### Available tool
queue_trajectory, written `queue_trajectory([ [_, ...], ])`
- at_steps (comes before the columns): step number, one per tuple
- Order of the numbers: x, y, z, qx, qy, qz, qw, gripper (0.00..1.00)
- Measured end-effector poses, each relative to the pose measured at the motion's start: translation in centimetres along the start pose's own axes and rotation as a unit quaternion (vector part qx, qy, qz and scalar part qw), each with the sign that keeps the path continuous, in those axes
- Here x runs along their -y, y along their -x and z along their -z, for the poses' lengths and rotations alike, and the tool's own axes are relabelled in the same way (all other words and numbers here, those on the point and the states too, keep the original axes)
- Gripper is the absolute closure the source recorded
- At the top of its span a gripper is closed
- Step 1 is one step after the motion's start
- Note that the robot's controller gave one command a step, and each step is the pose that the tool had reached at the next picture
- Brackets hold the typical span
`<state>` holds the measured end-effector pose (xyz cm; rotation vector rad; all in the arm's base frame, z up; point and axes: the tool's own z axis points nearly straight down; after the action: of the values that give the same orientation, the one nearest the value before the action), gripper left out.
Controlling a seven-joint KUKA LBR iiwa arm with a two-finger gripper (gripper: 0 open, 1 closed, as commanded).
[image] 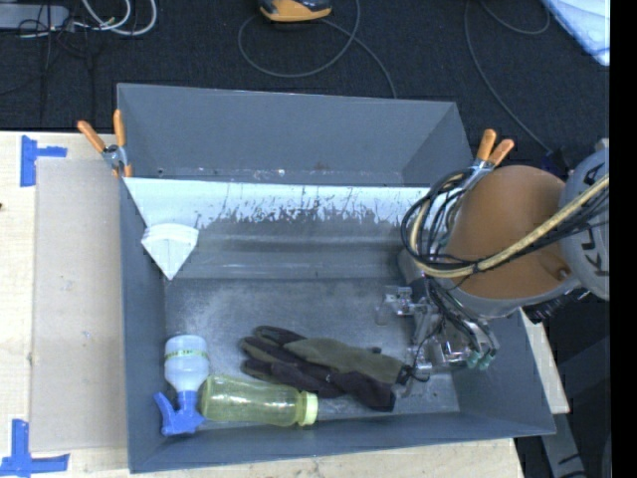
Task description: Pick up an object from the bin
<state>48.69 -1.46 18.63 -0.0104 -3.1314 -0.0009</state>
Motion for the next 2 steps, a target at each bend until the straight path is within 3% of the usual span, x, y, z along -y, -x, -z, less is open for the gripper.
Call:
queue_trajectory([
  [1, 0.0, 0.1, 0.4, 0.004, 0.0, 0.0, 1.0, 0.0],
  [2, -0.9, -0.4, -3.3, 0.0023, 0.0, 0.038, 0.9993, 0.0],
])
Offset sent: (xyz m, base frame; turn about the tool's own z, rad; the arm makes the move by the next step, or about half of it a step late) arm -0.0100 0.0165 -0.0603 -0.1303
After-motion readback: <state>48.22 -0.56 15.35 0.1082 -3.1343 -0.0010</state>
